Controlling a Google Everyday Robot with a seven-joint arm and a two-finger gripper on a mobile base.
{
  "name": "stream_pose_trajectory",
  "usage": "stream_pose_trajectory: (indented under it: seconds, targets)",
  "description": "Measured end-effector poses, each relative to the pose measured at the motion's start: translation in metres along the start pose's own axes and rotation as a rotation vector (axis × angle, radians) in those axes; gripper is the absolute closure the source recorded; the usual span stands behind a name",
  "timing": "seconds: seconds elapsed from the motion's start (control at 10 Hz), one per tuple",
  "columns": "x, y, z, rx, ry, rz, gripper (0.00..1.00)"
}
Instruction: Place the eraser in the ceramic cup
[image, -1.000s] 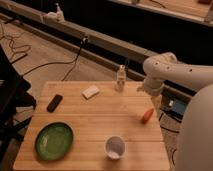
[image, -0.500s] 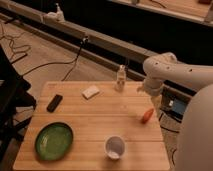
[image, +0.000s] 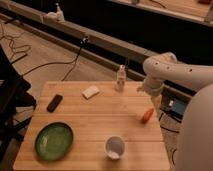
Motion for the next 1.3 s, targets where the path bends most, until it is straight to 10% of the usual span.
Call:
stream_pose_trajectory:
  seconds: [0.7, 1.3]
  targets:
    - [0.133, 0.113, -0.099, -0.324, 0.353, -0.211, 0.20]
    - [0.202, 0.157, -0.152, -0.466, 0.272, -0.440, 0.20]
